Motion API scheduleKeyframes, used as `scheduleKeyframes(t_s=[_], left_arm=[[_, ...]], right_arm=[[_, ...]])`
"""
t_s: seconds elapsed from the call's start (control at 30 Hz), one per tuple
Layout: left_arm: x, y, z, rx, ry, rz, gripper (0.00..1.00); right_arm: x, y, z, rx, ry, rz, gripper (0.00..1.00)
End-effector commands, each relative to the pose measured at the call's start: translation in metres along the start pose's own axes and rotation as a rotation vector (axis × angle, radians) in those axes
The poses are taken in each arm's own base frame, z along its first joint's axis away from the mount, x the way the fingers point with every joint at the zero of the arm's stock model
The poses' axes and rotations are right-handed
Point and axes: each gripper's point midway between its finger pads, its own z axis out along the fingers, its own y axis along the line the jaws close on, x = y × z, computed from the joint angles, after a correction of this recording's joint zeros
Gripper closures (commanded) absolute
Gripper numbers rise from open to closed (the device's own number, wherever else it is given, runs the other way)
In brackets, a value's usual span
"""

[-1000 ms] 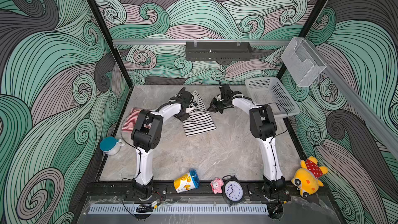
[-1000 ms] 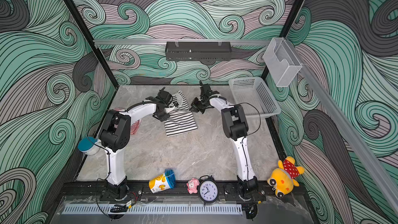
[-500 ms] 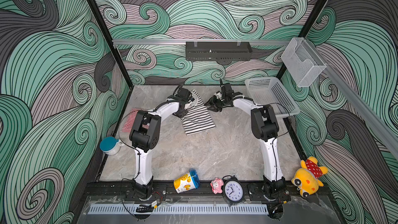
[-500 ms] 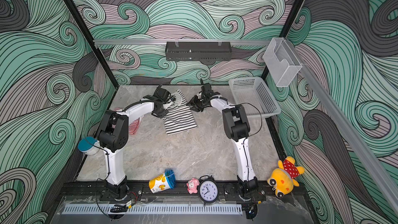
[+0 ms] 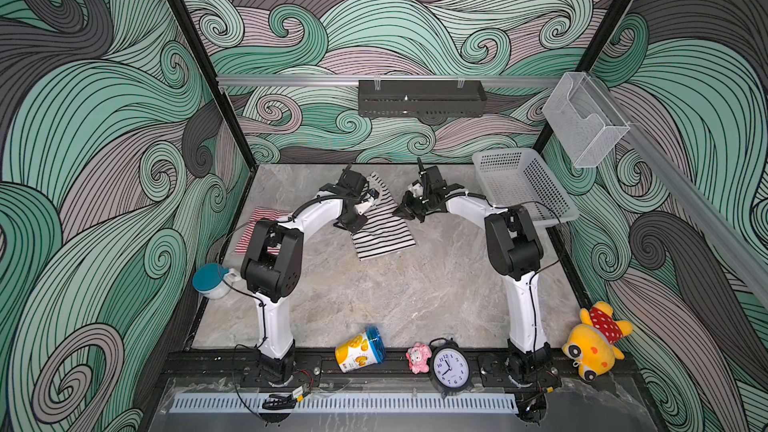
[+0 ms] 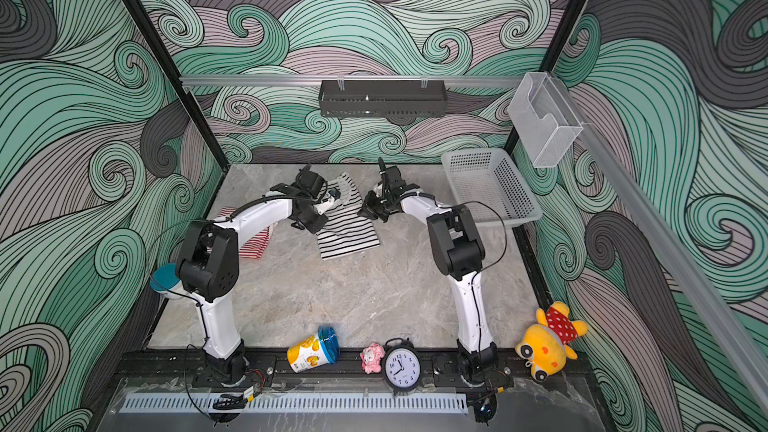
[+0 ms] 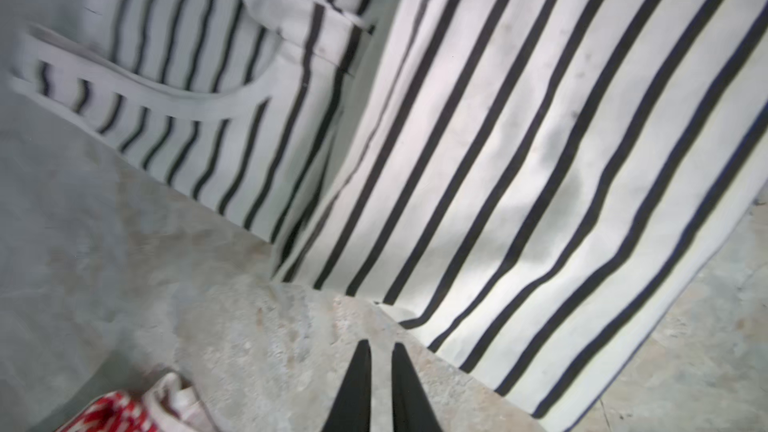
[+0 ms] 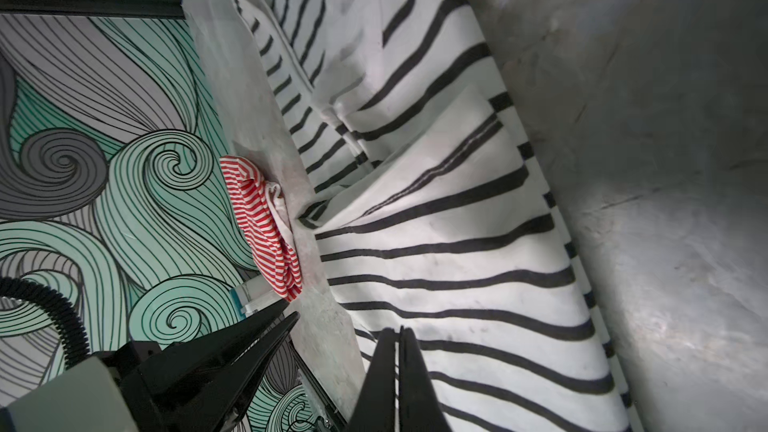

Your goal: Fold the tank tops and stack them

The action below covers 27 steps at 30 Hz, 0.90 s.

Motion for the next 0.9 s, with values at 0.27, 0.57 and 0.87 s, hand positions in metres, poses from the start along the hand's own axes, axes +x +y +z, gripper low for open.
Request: scheduleKeyframes(t_s=[0.27, 0.57, 0.87], left_arm=[[0.032, -0.008, 0.044, -0.001, 0.174, -0.002, 0.85], [0.053, -0.006, 0.043, -0.038, 0.239, 0.034, 0.84], [0.035, -0.005, -0.012, -0.063, 0.077, -0.025, 0.74]], right_arm=[[0.035, -0.033, 0.003, 0.09, 0.006, -0.007, 0.95], [0.056, -0.056, 0.006, 0.126, 0.018, 0.016, 0.96], [0.077, -0.071, 0.01, 0.147, 0.023, 0.04, 0.96]])
